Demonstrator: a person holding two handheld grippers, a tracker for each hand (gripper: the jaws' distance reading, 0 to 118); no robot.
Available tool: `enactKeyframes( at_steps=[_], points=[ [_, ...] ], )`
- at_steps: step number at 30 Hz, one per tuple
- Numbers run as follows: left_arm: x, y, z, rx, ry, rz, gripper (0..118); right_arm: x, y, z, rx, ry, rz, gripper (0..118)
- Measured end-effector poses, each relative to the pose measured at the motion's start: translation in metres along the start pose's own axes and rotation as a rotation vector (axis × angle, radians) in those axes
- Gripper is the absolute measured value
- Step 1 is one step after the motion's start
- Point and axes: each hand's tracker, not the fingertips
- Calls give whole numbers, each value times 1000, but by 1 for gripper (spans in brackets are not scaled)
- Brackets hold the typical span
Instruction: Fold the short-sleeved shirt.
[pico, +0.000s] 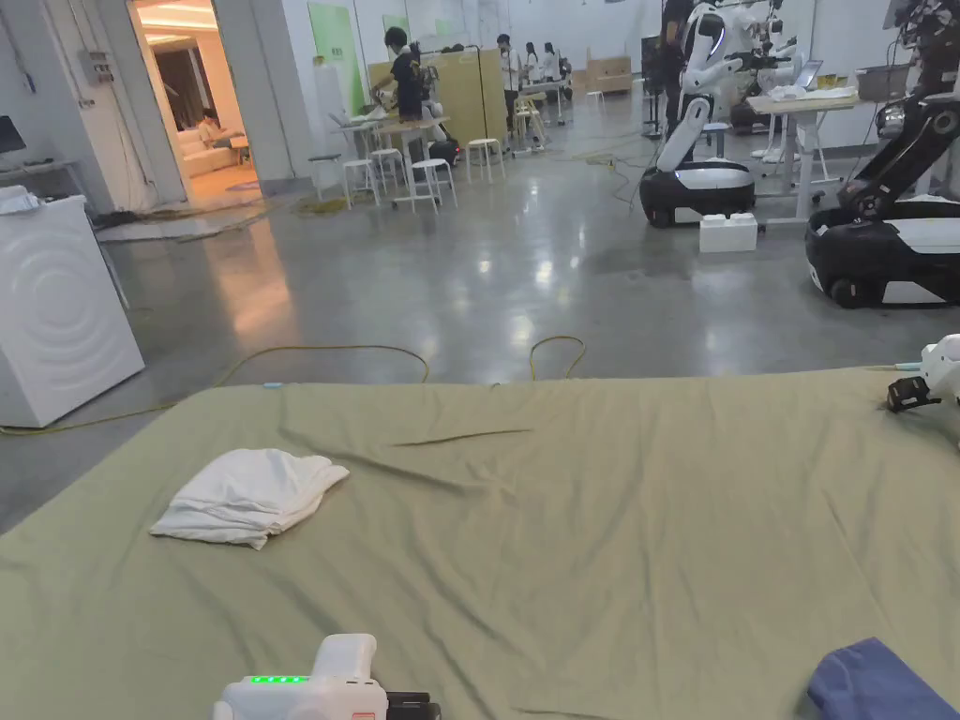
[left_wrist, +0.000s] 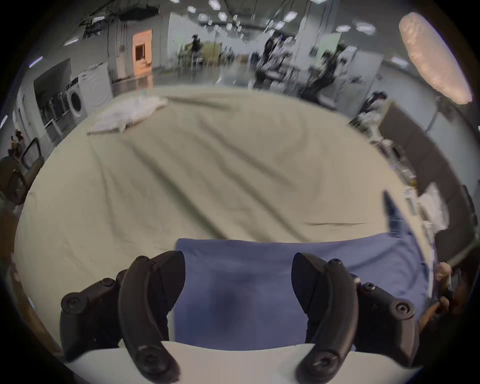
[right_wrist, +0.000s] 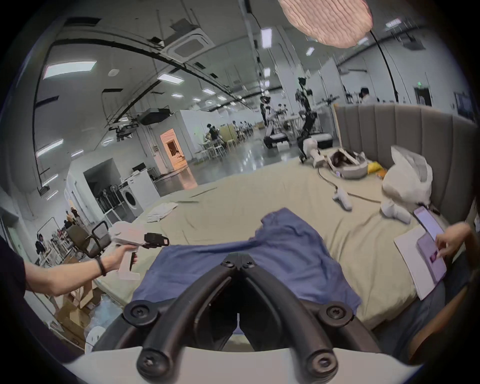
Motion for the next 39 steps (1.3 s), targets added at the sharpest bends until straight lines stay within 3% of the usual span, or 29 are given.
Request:
enactKeyframes(
  at_steps=[3,4,5,6,8,9,12,13,15,16,19,23,24,25,26,27,30,33,34,37,39],
  points=[
    [-8,-5,-38,-144,102,96,74,14,-7,1,-61,-99,18,0],
    [-8,-6,-46,-185,108,105,74,18,-8,0,-83,-125,11,0],
    [-2,-4,-39,-104,91,64,73,24,-9,-3,-96,-131,-8,0],
    [5,-1,-36,-78,112,22,63,30,-10,-8,-106,-128,-33,0],
    [18,-2,-36,-108,99,-72,26,40,-8,-20,-116,-117,-103,0],
    [23,-3,-31,-105,93,-89,13,43,-5,-28,-116,-106,-116,0],
    [37,-7,-46,-114,126,-66,10,51,16,-72,-118,-82,-77,4],
    [36,-9,-50,-117,146,-72,10,54,27,-92,-115,-92,-41,21],
    [31,-7,-46,-115,142,-71,10,69,53,-141,-216,-101,-24,81],
    [28,-5,-45,-125,124,-65,10,77,62,-169,-249,-100,-35,82],
    [18,-1,-44,-173,55,4,10,107,80,-251,-359,-148,-29,80],
    [18,-1,-43,-170,62,-11,10,159,62,-354,-607,-377,17,80],
    [20,-2,-44,-167,73,-37,10,171,48,-367,-674,-417,-5,63],
    [23,-2,-44,-165,85,-66,10,178,34,-374,-721,-421,-40,19],
    [25,-2,-44,-165,91,-88,10,170,31,-365,-645,-497,26,8],
    [25,-3,-44,-164,89,-93,9,160,34,-355,-569,-422,-6,6],
    [23,-3,-45,-156,88,-91,8,147,29,-347,-587,-427,54,4],
    [17,-6,2,-20,22,-101,7,151,39,-327,-536,-412,-72,4],
    [12,-11,26,27,-13,-78,7,147,43,-309,-491,-363,-99,4],
    [-11,-46,99,118,-140,-20,7,133,46,-238,-387,-333,-8,4],
    [-24,-85,134,139,-193,83,7,128,33,-186,-344,-287,-20,4]
  ],
)
